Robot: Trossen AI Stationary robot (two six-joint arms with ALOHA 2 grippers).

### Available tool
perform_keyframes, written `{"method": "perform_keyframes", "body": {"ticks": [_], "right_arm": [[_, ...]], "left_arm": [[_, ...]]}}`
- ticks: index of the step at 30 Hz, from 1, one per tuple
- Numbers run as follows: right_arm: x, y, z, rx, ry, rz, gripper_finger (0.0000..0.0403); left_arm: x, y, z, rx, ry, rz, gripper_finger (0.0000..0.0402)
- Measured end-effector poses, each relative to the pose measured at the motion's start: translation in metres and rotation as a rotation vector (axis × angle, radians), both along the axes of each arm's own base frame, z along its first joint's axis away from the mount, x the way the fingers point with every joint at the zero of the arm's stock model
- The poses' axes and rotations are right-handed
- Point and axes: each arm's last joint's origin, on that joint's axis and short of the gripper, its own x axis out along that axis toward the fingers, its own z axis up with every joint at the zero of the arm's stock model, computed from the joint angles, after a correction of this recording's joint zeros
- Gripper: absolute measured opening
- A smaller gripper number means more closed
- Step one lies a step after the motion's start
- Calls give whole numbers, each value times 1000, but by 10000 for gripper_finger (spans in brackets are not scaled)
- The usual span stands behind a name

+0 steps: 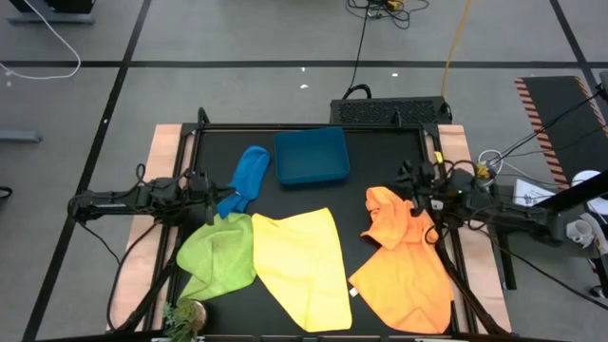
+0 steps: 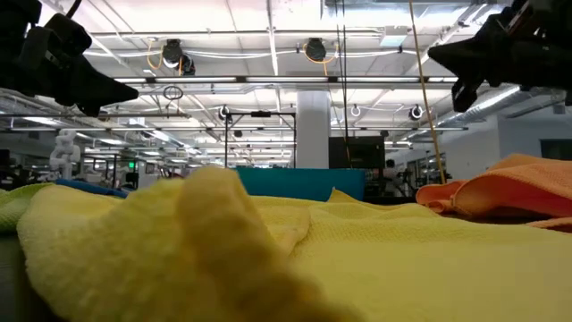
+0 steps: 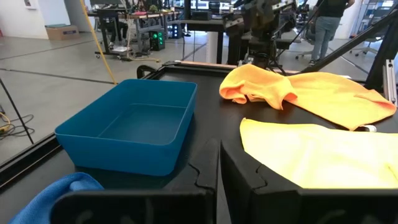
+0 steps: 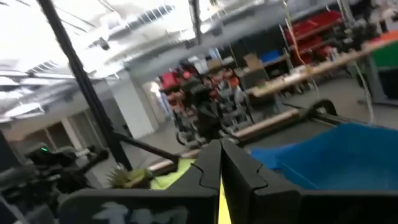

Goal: Fold microfiber towels
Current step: Fold the yellow microfiber cloth

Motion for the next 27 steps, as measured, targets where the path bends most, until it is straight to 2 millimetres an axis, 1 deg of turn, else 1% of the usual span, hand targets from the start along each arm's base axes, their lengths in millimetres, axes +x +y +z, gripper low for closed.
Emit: {"method": "perform_keyframes", "body": {"ticks": [4,7,11,14,18,23,27], "right_arm": [[10,1,-6,-9,61,-14,4],[17,3,-10,-20,103,6,4],[30,6,-5,-43,174,43,4],[42,8,-4,-61,258,21,4],[56,12,-8,-113,353,-10,8],[65,15,-18,-128,418,-4,37],[75,19,-25,-104,426,20,82]], "left_arm": [[0,0,0,0,0,0,21],[0,0,0,0,0,0,21],[0,0,0,0,0,0,21],[0,0,0,0,0,0,21],[0,0,0,0,0,0,21],[0,0,0,0,0,0,21],[0,0,0,0,0,0,21]]}}
